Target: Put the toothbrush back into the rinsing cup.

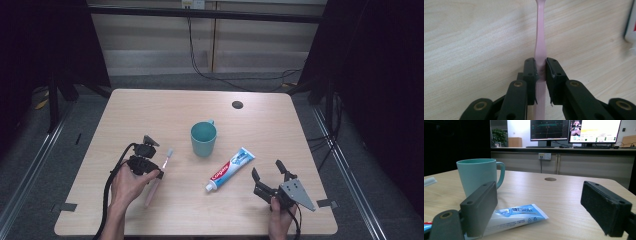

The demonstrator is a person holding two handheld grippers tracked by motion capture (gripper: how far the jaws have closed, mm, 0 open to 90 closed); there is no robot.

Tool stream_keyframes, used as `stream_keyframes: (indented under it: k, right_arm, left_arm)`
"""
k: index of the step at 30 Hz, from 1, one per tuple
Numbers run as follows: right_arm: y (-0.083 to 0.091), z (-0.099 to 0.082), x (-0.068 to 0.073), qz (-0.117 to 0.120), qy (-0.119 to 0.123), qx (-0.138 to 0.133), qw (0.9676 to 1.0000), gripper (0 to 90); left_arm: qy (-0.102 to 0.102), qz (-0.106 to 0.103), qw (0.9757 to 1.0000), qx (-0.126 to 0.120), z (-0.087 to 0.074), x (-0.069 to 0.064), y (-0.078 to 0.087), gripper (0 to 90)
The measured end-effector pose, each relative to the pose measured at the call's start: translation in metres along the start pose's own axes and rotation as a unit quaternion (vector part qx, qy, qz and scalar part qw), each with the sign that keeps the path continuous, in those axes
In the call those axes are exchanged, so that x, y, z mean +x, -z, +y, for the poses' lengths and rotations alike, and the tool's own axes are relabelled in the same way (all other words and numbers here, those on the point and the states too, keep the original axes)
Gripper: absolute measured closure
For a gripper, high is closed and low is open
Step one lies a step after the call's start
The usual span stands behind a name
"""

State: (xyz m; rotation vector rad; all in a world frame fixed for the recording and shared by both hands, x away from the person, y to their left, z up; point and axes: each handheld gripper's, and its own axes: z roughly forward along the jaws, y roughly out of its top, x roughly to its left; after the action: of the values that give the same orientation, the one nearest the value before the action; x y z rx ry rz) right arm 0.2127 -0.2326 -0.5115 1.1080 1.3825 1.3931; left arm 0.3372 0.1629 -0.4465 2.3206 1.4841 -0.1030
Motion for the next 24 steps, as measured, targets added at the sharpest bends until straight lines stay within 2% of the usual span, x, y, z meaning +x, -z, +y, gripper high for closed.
stream_keyframes:
  k: [3,8,11,13,18,22,24]
  right_arm:
    - [0.0,0.0,0.0,0.0,0.0,0.0,1.0,13.3]
    - [0.0,0.0,0.0,0.0,0.0,0.0,1.0,13.3]
    - [0.0,0.0,0.0,0.0,0.0,0.0,1.0,13.3]
    - [0.0,0.0,0.0,0.0,0.0,0.0,1.0,13.3]
    - [0.0,0.0,0.0,0.0,0.0,0.0,1.0,13.3]
    - [0.0,0.0,0.0,0.0,0.0,0.0,1.0,13.3]
    - [0.0,0.0,0.0,0.0,0.0,0.0,1.0,13.3]
  left_arm:
    - [0.002,-0.004,0.9999,-0.013,-0.003,0.002,0.004,79.0]
    - [0.004,-0.022,0.999,-0.038,-0.006,0.005,0.009,79.1]
    - [0.005,-0.035,0.9976,-0.059,-0.01,0.007,0.013,79.0]
    - [-0.002,-0.037,0.997,-0.068,-0.011,0.008,0.014,79.1]
    - [-0.003,-0.041,0.9949,-0.092,-0.015,0.009,0.019,79.1]
    - [-0.012,-0.043,0.9915,-0.122,-0.017,0.007,0.022,79.1]
    - [-0.01,-0.051,0.9906,-0.126,-0.018,0.006,0.024,79.1]
